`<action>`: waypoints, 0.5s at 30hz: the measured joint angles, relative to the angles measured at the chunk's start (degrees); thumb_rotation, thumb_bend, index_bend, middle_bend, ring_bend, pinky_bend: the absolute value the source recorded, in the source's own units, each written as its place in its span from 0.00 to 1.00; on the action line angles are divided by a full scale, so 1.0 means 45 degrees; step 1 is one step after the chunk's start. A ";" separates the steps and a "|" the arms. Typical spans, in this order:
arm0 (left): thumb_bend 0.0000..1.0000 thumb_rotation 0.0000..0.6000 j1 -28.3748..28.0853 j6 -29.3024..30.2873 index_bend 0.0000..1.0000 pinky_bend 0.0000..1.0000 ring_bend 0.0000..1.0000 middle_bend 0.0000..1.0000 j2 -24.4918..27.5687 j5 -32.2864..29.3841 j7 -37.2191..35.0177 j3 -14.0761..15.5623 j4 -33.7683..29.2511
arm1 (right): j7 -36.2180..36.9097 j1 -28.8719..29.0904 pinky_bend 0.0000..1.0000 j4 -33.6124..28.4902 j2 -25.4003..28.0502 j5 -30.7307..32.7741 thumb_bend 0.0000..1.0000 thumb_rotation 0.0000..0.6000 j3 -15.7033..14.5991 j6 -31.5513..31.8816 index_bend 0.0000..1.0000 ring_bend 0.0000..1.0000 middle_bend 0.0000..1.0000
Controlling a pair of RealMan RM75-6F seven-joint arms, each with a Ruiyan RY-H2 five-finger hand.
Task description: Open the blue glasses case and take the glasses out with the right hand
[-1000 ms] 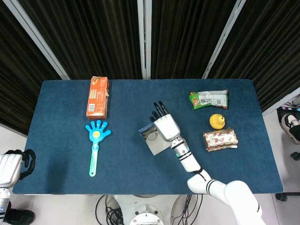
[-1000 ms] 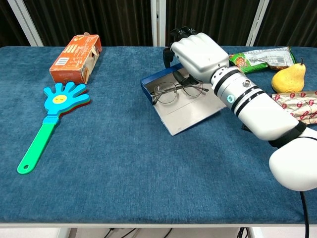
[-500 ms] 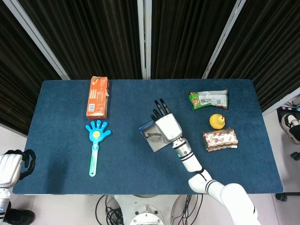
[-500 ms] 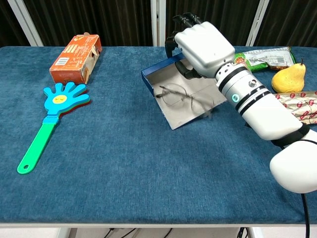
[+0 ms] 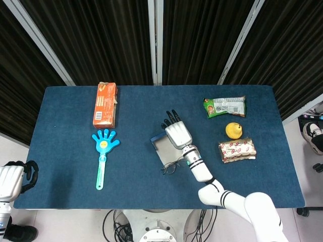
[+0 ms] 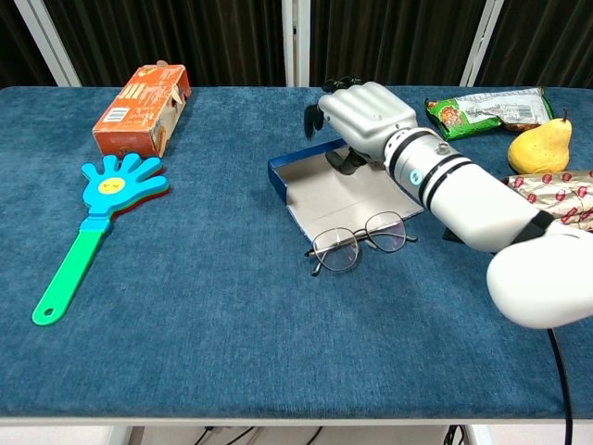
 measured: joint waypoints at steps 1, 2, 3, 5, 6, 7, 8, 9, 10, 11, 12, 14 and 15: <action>0.36 1.00 0.0000 0.0000 0.69 0.47 0.55 0.71 0.0000 0.0001 0.0002 0.0001 0.0002 | -0.0179 0.0001 0.00 -0.0355 0.0158 0.0135 0.30 1.00 0.0080 -0.0107 0.02 0.00 0.17; 0.36 1.00 -0.0001 -0.0002 0.69 0.47 0.55 0.71 -0.0001 -0.0001 0.0010 0.0000 0.0002 | -0.0333 -0.0010 0.00 -0.0719 0.0324 0.0244 0.29 1.00 0.0145 -0.0172 0.00 0.00 0.16; 0.36 1.00 -0.0001 -0.0003 0.69 0.47 0.55 0.71 -0.0002 -0.0003 0.0018 0.0000 0.0002 | -0.0498 -0.0040 0.00 -0.1217 0.0559 0.0359 0.29 1.00 0.0213 -0.0217 0.00 0.00 0.16; 0.36 1.00 -0.0002 -0.0001 0.69 0.47 0.55 0.71 -0.0007 -0.0002 0.0029 0.0000 0.0007 | -0.0694 -0.0114 0.00 -0.1974 0.0944 0.0496 0.29 1.00 0.0275 -0.0262 0.00 0.00 0.15; 0.36 1.00 -0.0003 -0.0002 0.69 0.47 0.55 0.71 -0.0008 -0.0001 0.0030 0.0000 0.0002 | -0.0788 -0.0177 0.00 -0.2472 0.1213 0.0566 0.29 1.00 0.0291 -0.0291 0.00 0.00 0.15; 0.36 1.00 -0.0002 0.0000 0.69 0.47 0.55 0.71 -0.0007 -0.0001 0.0024 0.0000 -0.0005 | -0.0829 -0.0232 0.00 -0.2850 0.1424 0.0595 0.30 1.00 0.0285 -0.0312 0.00 0.00 0.15; 0.36 1.00 0.0001 0.0005 0.69 0.47 0.55 0.71 -0.0005 0.0002 0.0019 0.0001 -0.0008 | -0.0847 -0.0298 0.00 -0.3239 0.1644 0.0603 0.31 1.00 0.0259 -0.0325 0.01 0.00 0.16; 0.36 1.00 0.0002 0.0006 0.69 0.47 0.55 0.71 -0.0004 0.0006 0.0020 0.0004 -0.0006 | -0.0834 -0.0402 0.00 -0.3771 0.1948 0.0577 0.31 1.00 0.0195 -0.0325 0.02 0.00 0.16; 0.36 1.00 0.0001 0.0005 0.69 0.47 0.55 0.71 -0.0005 0.0007 0.0023 0.0004 -0.0005 | -0.0790 -0.0497 0.00 -0.4182 0.2189 0.0521 0.32 1.00 0.0115 -0.0312 0.06 0.00 0.17; 0.36 1.00 -0.0003 0.0000 0.69 0.47 0.55 0.71 -0.0006 0.0005 0.0036 0.0002 0.0000 | -0.0712 -0.0607 0.00 -0.4601 0.2444 0.0435 0.33 1.00 0.0008 -0.0292 0.13 0.00 0.18; 0.36 1.00 -0.0005 -0.0003 0.69 0.47 0.55 0.71 -0.0007 0.0002 0.0044 0.0000 0.0000 | -0.0557 -0.0777 0.00 -0.5159 0.2806 0.0287 0.33 1.00 -0.0177 -0.0262 0.17 0.00 0.18; 0.36 1.00 -0.0010 -0.0012 0.69 0.47 0.55 0.71 -0.0011 -0.0003 0.0069 0.0000 0.0000 | -0.0234 -0.1066 0.00 -0.5971 0.3385 0.0028 0.34 1.00 -0.0532 -0.0218 0.24 0.00 0.19; 0.36 1.00 -0.0010 -0.0011 0.69 0.47 0.55 0.71 -0.0011 0.0000 0.0065 0.0001 -0.0005 | 0.0003 -0.1279 0.00 -0.6467 0.3782 -0.0159 0.36 1.00 -0.0811 -0.0182 0.27 0.00 0.19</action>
